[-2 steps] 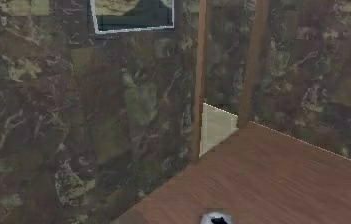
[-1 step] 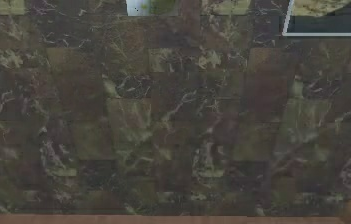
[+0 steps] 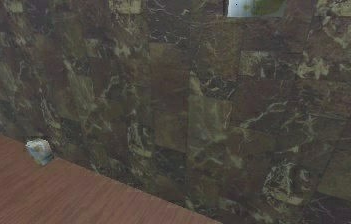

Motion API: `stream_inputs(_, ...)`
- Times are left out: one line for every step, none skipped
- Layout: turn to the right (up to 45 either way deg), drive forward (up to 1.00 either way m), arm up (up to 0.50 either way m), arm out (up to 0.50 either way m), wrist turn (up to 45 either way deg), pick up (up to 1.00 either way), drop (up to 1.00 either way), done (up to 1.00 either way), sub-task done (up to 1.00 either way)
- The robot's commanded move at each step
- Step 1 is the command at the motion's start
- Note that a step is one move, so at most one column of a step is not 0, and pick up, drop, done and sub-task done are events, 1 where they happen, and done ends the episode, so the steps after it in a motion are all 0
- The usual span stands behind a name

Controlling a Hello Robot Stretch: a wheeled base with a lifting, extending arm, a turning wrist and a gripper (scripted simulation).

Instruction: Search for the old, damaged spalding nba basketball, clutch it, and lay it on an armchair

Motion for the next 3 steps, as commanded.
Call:
stream_inputs(0.0,0.0,0.18,0.0,0.0,0.0,0.0,0.0,0.0)
stream_inputs(0.0,0.0,0.0,0.46,0.0,0.0,0.0,0.0,0.0)
stream_inputs(0.0,0.0,0.0,0.0,45.0,0.0,0.0,0.0,0.0)
